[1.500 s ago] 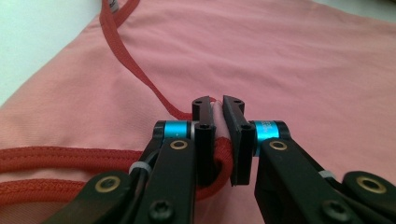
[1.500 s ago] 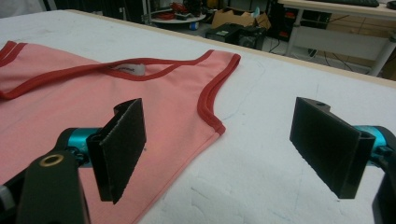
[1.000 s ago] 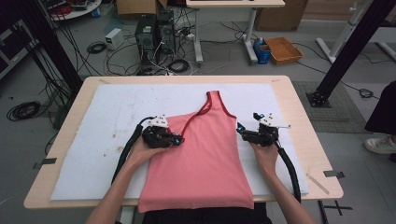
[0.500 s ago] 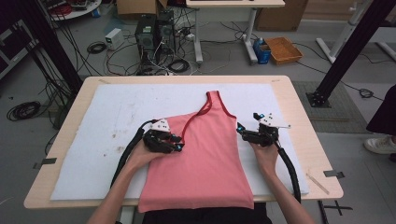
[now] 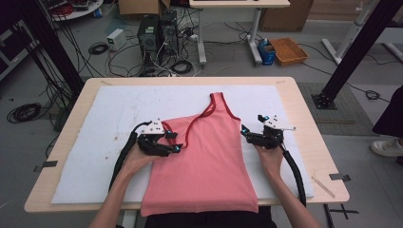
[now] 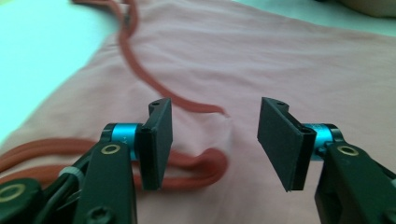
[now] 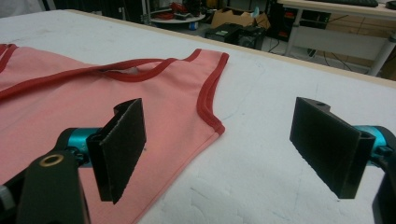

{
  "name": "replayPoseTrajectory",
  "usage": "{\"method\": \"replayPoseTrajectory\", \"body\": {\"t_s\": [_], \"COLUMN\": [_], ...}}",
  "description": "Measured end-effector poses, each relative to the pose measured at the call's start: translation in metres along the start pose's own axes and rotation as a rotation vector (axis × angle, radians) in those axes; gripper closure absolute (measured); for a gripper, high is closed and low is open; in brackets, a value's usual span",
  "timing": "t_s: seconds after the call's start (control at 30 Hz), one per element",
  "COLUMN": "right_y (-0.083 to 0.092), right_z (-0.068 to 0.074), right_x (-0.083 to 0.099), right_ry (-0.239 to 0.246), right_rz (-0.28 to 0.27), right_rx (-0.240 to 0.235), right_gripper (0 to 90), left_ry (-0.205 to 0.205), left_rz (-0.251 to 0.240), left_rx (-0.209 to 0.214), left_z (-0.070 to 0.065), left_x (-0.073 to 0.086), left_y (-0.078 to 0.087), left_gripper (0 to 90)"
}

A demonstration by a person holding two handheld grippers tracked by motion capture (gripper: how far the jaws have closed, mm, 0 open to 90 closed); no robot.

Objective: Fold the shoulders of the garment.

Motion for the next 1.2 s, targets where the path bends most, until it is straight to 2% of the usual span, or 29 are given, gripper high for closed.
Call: {"method": "replayPoseTrajectory", "body": {"t_s": [0.07,0.2,0.37,0.5,0.67,0.77,1.2], "right_y": [0.0,0.0,0.0,0.0,0.0,0.0,0.0], "right_z": [0.0,0.0,0.0,-0.001,-0.001,-0.001,-0.001], "right_x": [0.0,0.0,0.0,0.0,0.0,0.0,0.0], "right_ry": [-0.001,-0.007,-0.009,-0.012,-0.012,-0.013,-0.016], "right_rz": [0.001,0.001,0.002,0.001,0.002,0.002,0.004], "right_rx": [0.001,-0.001,-0.001,-0.002,-0.001,-0.001,-0.003], "right_gripper": [18.1,18.1,18.1,18.1,18.1,18.1,18.1], "left_ry": [0.008,0.058,0.148,0.181,0.209,0.222,0.258], "left_rz": [0.0,-0.001,-0.069,-0.115,-0.145,-0.146,-0.148], "left_rx": [-0.034,-0.095,-0.165,-0.205,-0.233,-0.243,-0.254], "left_z": [0.007,0.023,0.043,0.052,0.059,0.062,0.067], "left_x": [0.004,0.013,0.02,0.027,0.035,0.037,0.042], "left_y": [0.004,0.012,0.026,0.034,0.039,0.039,0.038], "left_gripper": [43.5,40.4,33.5,29.3,28.9,28.9,28.9]}}
Point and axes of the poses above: each handheld gripper's, and its own axes: y roughly backward along the jaws, x roughly out of its underside, z roughly to its left, the point moved 6 cm from there along -y, roughly forward along the jaws, and after that the axes turned 13 degrees about z, right-handed, at the moved point
